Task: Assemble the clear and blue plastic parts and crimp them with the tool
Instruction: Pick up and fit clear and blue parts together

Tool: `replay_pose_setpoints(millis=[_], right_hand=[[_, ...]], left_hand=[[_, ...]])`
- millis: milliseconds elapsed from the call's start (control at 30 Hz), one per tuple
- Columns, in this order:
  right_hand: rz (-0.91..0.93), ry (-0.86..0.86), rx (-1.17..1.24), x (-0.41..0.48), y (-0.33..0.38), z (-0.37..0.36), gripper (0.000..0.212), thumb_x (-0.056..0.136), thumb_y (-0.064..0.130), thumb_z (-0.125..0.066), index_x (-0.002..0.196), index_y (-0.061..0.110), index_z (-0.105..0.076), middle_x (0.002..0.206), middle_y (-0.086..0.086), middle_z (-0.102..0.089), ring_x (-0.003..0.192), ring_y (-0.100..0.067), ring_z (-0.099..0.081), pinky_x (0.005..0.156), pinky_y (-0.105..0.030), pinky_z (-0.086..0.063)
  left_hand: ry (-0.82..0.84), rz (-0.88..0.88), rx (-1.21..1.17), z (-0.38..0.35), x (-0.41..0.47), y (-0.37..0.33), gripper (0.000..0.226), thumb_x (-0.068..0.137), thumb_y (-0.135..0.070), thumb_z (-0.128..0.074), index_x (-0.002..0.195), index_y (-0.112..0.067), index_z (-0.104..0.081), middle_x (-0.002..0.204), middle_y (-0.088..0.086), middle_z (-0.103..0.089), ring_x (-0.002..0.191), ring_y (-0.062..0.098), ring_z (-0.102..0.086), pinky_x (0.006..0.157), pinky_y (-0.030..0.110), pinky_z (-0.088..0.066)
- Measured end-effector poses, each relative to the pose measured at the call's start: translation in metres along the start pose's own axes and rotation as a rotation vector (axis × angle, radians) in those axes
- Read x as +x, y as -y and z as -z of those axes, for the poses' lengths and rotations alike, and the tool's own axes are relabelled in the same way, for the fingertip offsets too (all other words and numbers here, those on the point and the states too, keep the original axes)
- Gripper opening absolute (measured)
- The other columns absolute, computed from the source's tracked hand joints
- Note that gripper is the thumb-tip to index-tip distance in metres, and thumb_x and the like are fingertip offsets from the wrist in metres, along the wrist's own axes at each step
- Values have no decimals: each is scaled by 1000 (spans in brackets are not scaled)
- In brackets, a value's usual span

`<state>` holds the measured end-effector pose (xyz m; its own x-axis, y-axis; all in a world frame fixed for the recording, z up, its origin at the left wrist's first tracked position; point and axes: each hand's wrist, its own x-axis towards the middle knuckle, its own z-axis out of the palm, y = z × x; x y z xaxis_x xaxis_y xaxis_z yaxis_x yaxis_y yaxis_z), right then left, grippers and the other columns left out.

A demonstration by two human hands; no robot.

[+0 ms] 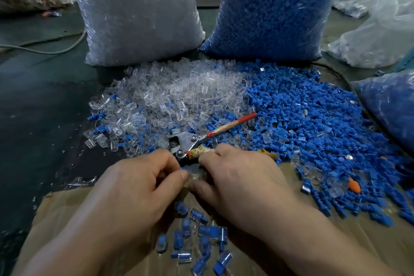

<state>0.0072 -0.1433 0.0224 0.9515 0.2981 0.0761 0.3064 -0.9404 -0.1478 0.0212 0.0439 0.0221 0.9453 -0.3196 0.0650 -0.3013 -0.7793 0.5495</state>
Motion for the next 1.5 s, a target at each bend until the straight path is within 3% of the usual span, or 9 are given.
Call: replay_pose_setpoints(millis=[200,400,567,667,767,900,1067,1300,1500], right_hand=[[22,-37,107,1,0,1,28,100,50,-33,101,28,-51,87,9,-44,74,-18,-48,62,-36,-41],[-150,-98,688,-3,-3,2,9,92,45,-59,97,38,-59,83,17,-65,76,1,-59,64,-26,-50],[-209,46,1247,-5,1,10,8,96,30,-61,95,35,-54,73,5,-71,56,-17,-67,51,-38,-55],[-165,45,989,-6,-1,11,14,95,50,-53,104,43,-45,79,17,-70,62,-3,-66,56,-28,-53],[-217,-126,347,-8,-21,17,43,84,71,-31,116,44,-43,89,23,-59,78,5,-58,70,-21,-53],[-530,-52,-147,-10,-69,33,75,78,81,-32,133,32,-39,124,4,-48,112,-20,-45,89,-38,-44],[-525,100,-157,0,-74,17,80,78,85,-23,135,30,-36,123,-2,-51,115,-28,-48,83,-43,-43],[-397,-16,-102,10,-72,10,47,91,70,-32,115,35,-54,95,8,-47,79,-18,-50,48,-29,-22],[-286,-157,60,13,-76,6,20,96,49,-48,98,32,-59,88,10,-49,74,-14,-52,57,-32,-35]], left_hand=[[-37,-18,43,-9,2,1,9,80,-52,-60,85,-44,-62,97,-36,-57,80,-8,-57,59,18,-45],[-168,-105,-192,-14,0,-2,33,84,-41,-70,112,-54,-59,105,-29,-63,83,-3,-63,59,16,-49],[-202,-157,-367,-17,2,-2,34,77,-45,-68,110,-54,-64,103,-19,-70,84,11,-70,65,33,-60],[-270,-109,-470,-19,-1,-3,20,77,-54,-70,96,-47,-69,92,-12,-73,78,13,-72,62,40,-62],[-292,-8,-443,-18,-4,-6,25,70,-63,-66,89,-47,-68,79,-19,-71,67,1,-68,44,20,-53],[-249,43,-416,-18,-5,-12,33,62,-65,-55,88,-48,-66,79,-21,-69,75,2,-65,53,25,-49],[-166,52,-391,-17,-6,-15,35,61,-64,-53,89,-48,-65,79,-23,-68,75,-1,-65,42,22,-49],[-137,50,-408,-18,-4,-16,19,69,-49,-66,88,-47,-65,81,-21,-69,77,-1,-64,66,3,-48],[-137,71,-387,-17,-5,-19,28,63,-59,-57,88,-49,-65,79,-22,-68,75,-3,-64,62,0,-46]])
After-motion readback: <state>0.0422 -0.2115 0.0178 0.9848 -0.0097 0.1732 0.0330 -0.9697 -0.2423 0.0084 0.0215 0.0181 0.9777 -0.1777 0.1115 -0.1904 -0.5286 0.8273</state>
